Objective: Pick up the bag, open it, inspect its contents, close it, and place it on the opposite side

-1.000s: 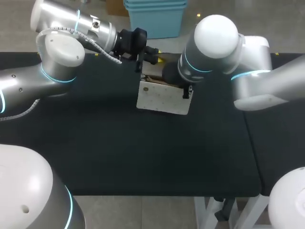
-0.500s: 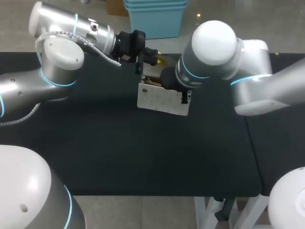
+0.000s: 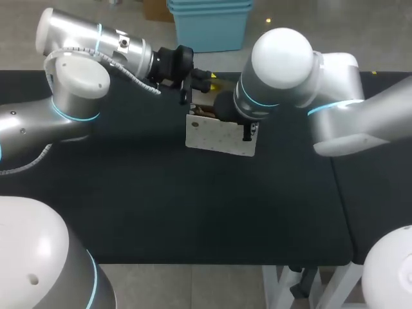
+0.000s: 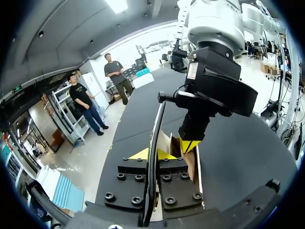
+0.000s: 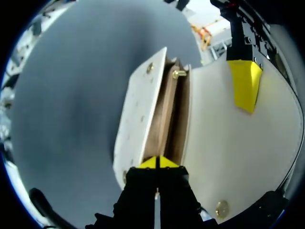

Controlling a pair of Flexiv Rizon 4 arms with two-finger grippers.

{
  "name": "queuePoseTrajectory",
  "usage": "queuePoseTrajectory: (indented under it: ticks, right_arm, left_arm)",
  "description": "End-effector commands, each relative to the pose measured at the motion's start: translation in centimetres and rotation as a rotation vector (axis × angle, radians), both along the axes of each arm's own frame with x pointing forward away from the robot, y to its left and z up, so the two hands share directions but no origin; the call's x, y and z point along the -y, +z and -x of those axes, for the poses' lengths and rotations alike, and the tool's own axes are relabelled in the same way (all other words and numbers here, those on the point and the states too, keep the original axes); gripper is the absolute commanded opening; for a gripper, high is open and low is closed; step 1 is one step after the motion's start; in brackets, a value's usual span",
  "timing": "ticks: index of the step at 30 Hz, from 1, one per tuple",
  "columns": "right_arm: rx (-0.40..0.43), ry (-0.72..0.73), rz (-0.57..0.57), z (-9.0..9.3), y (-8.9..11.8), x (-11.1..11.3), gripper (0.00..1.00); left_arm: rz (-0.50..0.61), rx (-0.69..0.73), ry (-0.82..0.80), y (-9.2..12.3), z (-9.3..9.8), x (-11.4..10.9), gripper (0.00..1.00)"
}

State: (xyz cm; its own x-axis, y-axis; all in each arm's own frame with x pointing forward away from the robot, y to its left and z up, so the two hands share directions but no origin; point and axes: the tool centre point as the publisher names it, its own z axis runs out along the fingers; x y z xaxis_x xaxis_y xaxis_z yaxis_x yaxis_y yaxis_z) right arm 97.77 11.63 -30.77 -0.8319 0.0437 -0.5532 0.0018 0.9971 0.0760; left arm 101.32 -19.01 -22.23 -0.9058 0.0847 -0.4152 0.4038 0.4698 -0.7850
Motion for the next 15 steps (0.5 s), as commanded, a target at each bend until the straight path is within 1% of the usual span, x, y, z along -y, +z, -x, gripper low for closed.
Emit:
queuePoseTrajectory:
  ticks: [1,15]
  right_arm:
    - [-0.001,-0.027,-0.021,-0.29,0.11,0.08,0.0]
    - [-0.001,-0.027,-0.021,-0.29,0.11,0.08,0.0]
  left_arm:
    - [-0.024,-0.014,-0.026,0.53,-0.16,-0.18,0.0]
    - [-0.024,-0.014,-0.026,0.53,-0.16,-0.18,0.0]
